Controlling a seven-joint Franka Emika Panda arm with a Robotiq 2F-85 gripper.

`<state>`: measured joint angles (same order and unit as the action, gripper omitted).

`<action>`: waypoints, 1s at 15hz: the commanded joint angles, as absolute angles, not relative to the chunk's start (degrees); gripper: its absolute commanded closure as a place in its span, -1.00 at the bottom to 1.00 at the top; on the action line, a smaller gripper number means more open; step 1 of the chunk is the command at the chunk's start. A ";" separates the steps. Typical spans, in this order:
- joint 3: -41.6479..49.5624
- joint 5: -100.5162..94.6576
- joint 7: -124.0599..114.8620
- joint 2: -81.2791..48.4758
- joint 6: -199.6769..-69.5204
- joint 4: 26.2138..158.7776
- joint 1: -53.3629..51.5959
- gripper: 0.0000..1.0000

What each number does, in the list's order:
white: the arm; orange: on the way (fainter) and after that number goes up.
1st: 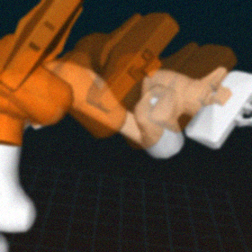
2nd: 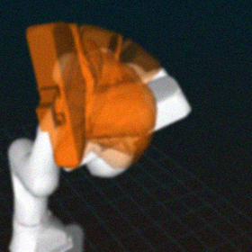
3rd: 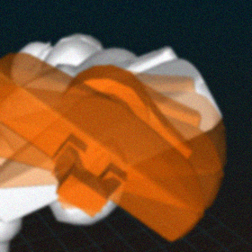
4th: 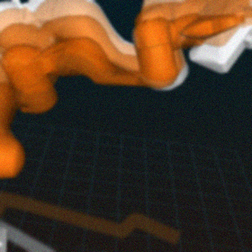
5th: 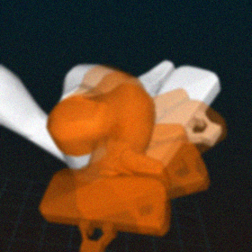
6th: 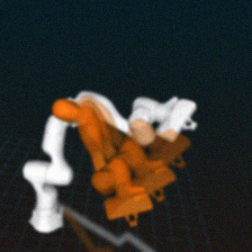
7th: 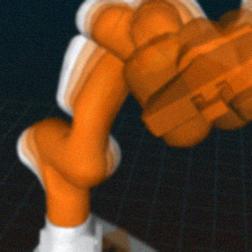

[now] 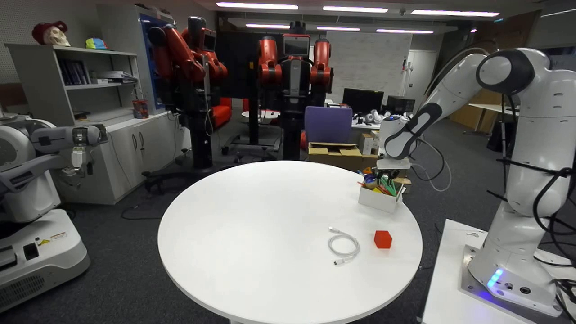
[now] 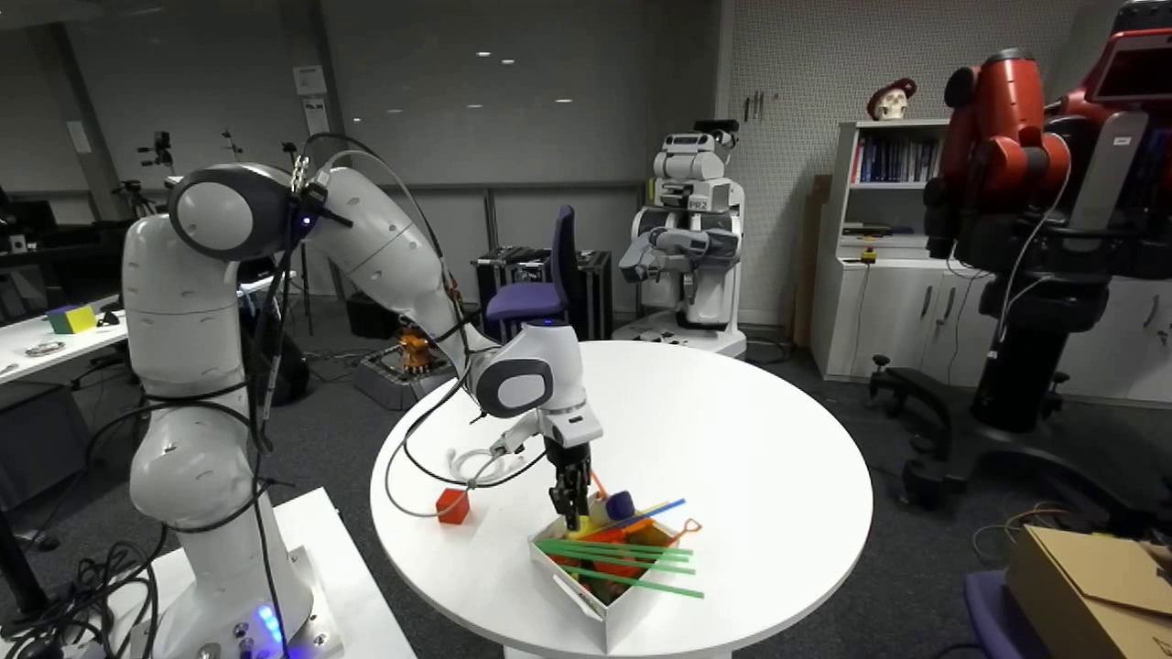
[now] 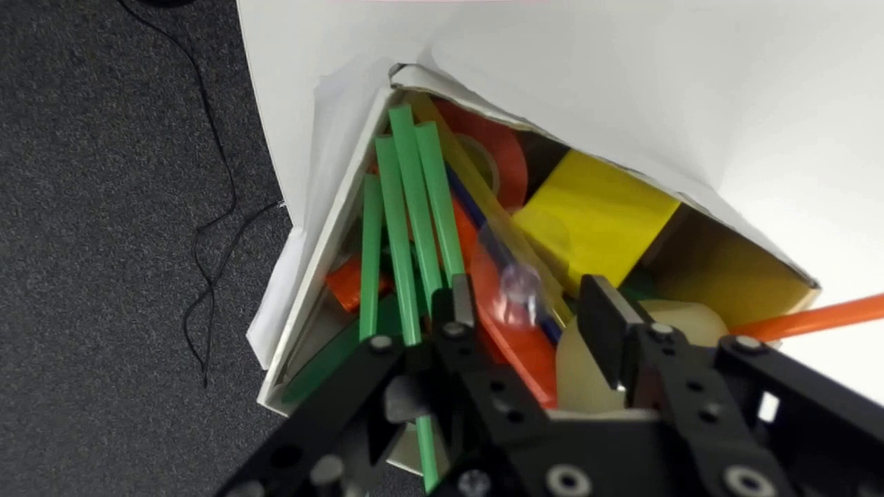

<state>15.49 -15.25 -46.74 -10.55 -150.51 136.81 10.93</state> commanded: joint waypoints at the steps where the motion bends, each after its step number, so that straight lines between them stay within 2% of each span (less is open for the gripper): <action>1: 16.84 -16.31 -47.04 -9.71 -150.86 136.70 9.09 -0.55; 4: 16.63 -16.28 -45.76 -7.29 -151.06 138.32 8.54 -0.97; 5: 16.49 -16.22 -45.25 -6.43 -151.18 138.86 8.42 -1.00; 10: 14.73 -17.77 -41.07 1.93 -150.63 144.21 7.45 -1.00; 15: 8.38 -14.54 -31.29 7.63 -147.17 149.51 6.19 -1.00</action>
<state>11.46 -15.96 -36.91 2.54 -149.40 144.80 7.06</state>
